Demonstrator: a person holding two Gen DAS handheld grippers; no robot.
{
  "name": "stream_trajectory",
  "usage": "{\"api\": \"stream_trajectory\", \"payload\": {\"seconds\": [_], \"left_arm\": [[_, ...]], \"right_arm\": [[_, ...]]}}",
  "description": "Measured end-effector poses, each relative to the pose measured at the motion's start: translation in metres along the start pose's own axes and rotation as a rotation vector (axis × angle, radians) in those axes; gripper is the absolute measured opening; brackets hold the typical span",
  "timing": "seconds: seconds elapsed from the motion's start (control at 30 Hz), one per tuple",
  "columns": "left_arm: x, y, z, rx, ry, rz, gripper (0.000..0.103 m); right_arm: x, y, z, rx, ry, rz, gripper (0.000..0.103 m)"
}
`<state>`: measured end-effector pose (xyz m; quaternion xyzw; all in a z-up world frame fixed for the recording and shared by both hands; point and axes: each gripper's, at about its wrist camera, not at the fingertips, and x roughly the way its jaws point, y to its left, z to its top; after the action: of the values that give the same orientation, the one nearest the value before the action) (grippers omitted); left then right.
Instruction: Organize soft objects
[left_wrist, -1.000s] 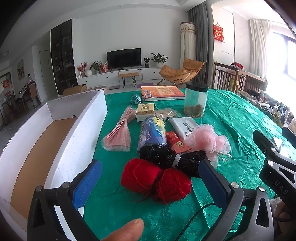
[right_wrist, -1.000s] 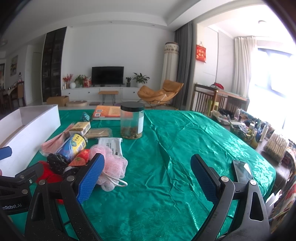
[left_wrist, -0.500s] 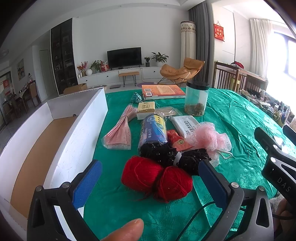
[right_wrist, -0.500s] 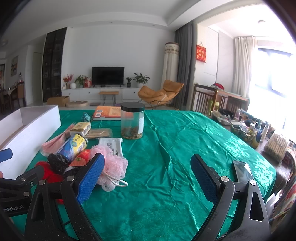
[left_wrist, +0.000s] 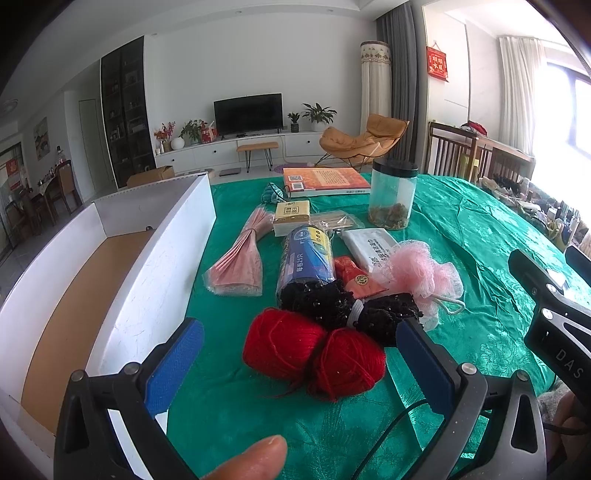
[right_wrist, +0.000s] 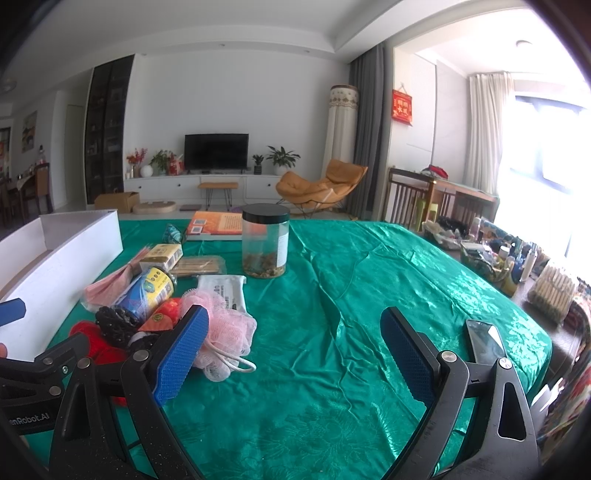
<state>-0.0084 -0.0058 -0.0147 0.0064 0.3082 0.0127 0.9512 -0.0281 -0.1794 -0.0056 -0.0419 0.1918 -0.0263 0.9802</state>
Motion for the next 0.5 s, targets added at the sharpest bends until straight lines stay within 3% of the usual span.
{"api": "stream_trajectory", "payload": {"seconds": [0.5], "left_arm": [[0.0004, -0.0004, -0.0007, 0.003, 0.003, -0.002, 0.103]], "right_arm": [[-0.0002, -0.0002, 0.0000, 0.001, -0.001, 0.001, 0.096]]}}
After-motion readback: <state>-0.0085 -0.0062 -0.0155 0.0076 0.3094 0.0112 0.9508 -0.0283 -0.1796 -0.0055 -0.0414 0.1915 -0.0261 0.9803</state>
